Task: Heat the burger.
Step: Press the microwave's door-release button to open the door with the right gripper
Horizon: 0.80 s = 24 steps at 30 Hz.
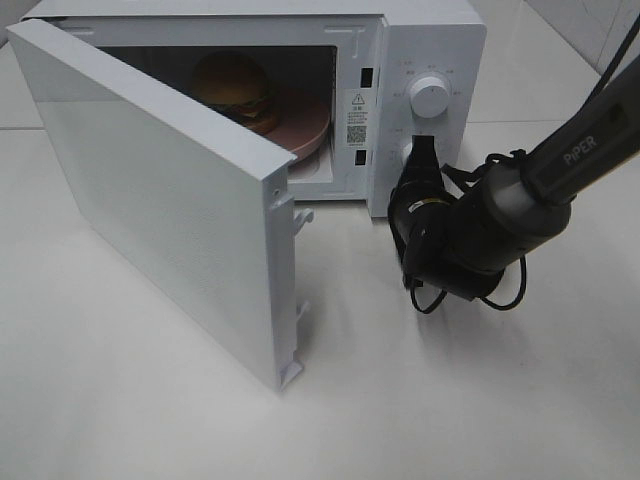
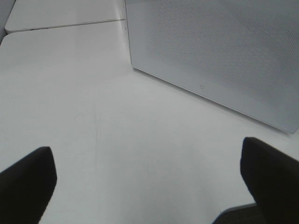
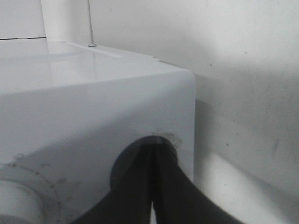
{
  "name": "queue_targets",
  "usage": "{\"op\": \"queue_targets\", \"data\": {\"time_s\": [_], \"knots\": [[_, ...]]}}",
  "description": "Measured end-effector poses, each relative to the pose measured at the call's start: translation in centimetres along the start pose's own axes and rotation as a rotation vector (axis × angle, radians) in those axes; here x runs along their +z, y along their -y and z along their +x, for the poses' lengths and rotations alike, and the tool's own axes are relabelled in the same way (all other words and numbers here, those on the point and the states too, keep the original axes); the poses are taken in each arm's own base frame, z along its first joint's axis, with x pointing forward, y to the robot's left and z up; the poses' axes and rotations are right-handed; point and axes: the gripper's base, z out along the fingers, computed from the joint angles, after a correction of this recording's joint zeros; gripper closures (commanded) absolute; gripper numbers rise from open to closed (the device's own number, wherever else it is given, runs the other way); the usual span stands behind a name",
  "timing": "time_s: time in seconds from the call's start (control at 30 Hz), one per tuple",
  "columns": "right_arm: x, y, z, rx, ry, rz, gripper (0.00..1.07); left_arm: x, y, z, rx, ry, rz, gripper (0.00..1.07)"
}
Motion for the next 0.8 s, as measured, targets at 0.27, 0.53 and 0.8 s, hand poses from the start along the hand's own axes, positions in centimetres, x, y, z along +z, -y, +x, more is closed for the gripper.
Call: {"op": "queue_targets", "data": {"time_s": [0.27, 0.53, 0.8], "knots": [[-0.3, -0.6, -0.3, -0.021, -0.025, 0.047, 1.07, 0.0, 0.0, 0.0, 0.0, 0.0, 0.0, 0.06], [-1.1, -0.9, -0.9, -0.08, -0.054, 0.045, 1.07, 0.0, 0.0, 0.0, 0.0, 0.0, 0.0, 0.06], [-2.3, -1.0, -0.9, -0.126, -0.108, 0.099, 1.07, 0.0, 0.0, 0.0, 0.0, 0.0, 0.0, 0.06]]}}
